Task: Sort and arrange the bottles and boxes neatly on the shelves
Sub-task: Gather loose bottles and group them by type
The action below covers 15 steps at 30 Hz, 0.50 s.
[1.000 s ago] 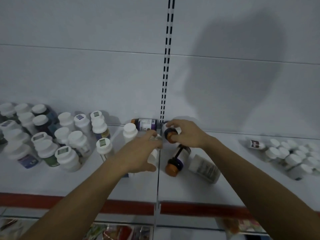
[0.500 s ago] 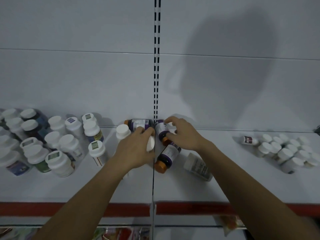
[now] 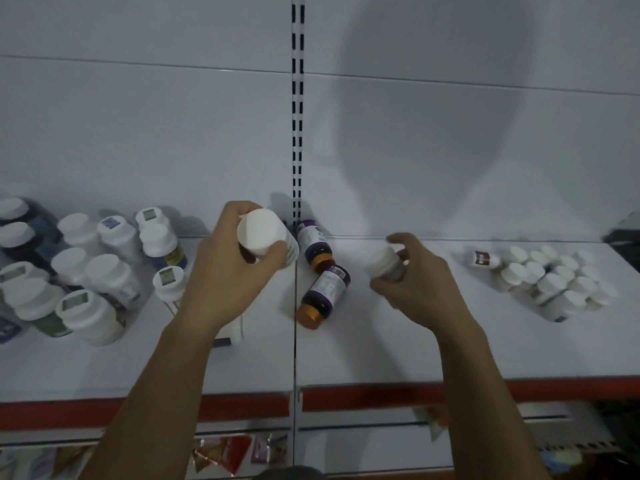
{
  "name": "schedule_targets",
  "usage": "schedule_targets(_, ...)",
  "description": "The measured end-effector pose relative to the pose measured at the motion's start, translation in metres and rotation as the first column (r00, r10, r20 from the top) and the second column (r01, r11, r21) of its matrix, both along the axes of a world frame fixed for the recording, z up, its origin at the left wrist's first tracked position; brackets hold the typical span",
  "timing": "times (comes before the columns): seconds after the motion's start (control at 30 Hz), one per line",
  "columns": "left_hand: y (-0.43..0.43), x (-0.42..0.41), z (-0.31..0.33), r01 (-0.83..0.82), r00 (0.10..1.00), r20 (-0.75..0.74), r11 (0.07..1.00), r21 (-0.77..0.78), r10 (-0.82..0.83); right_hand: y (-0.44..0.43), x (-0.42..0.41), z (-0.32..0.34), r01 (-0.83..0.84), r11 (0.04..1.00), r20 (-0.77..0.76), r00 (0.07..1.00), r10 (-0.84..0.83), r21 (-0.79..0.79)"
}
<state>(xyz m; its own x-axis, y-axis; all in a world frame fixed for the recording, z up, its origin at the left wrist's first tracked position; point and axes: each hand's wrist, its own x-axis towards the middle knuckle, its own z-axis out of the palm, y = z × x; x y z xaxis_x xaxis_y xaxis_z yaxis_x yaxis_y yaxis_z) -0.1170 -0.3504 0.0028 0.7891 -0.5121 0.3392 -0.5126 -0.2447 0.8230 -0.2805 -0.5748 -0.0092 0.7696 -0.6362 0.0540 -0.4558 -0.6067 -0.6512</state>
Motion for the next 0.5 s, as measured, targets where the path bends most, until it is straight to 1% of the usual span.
schedule_targets(0.07,0.016,0.005,0.011,-0.018,1.0,0.015,0.997,-0.069,0.019,0.004,0.009,0.002,0.06,0.998,0.19,0.98,-0.058,-0.006)
schedule_targets(0.13,0.038,0.012,0.022,-0.052,0.997,0.05,0.993,-0.108,0.057,0.011,0.027,0.008,0.061,0.998,0.307,0.95,-0.057,-0.003)
schedule_targets(0.2,0.067,0.023,0.031,-0.122,0.987,0.09,0.984,-0.127,0.134,0.024,0.053,0.018,0.005,1.0,0.388,0.922,-0.013,0.022)
schedule_targets(0.27,0.102,0.034,0.038,-0.213,0.964,0.137,0.971,-0.112,0.227,0.044,0.083,0.03,-0.091,0.996,0.446,0.892,0.076,0.014)
schedule_targets(0.33,0.14,0.043,0.043,-0.305,0.937,0.153,0.949,-0.082,0.315,0.071,0.115,0.042,-0.196,0.98,0.478,0.863,0.163,0.02)
schedule_targets(0.5,0.24,0.051,0.04,-0.519,0.836,0.208,0.855,-0.004,0.509,0.15,0.192,0.057,-0.389,0.921,0.486,0.808,0.332,0.017)
